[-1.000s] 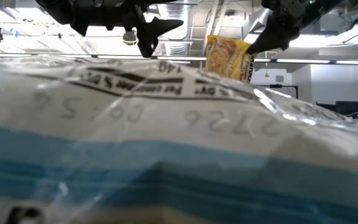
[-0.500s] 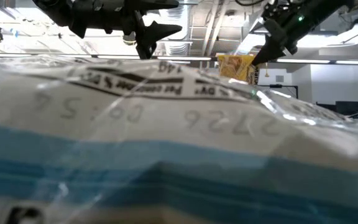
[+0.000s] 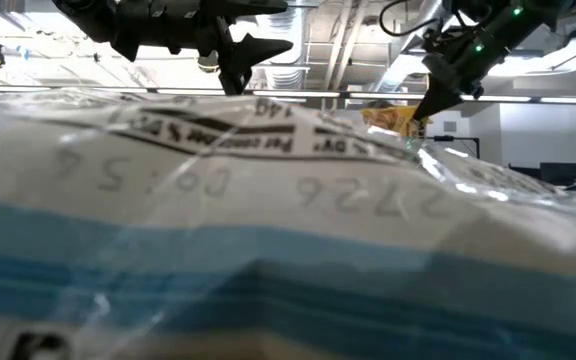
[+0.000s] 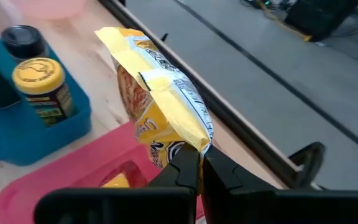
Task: Pick & Place Food Item
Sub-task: Put the yellow noodle pack into the pink bin
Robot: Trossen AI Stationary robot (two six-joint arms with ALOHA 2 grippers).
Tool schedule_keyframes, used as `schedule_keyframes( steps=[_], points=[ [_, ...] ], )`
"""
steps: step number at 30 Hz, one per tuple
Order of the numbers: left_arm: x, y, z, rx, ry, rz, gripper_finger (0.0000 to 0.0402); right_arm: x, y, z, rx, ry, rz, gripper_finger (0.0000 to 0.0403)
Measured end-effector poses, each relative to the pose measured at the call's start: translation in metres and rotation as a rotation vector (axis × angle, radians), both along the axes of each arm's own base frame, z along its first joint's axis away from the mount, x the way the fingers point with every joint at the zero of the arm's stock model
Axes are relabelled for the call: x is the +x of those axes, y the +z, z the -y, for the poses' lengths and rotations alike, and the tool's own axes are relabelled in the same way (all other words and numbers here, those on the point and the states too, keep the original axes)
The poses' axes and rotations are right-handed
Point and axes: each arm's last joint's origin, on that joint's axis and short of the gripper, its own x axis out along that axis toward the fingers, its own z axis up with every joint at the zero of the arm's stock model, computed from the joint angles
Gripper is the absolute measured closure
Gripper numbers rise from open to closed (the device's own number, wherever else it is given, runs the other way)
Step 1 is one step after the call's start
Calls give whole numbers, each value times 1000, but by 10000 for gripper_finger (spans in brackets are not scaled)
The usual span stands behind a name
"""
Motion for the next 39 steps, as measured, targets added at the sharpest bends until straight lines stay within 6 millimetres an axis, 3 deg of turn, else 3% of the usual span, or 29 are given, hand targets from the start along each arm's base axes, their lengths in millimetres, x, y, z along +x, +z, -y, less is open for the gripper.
schedule_keyframes(
  steps=[21,39],
  points=[
    [0,0,0,0,0,0,202,14,-33,26,175,51,-130,403],
    [0,0,1,0,-2,0,202,2,-38,38,259,0,-154,403]
  ],
)
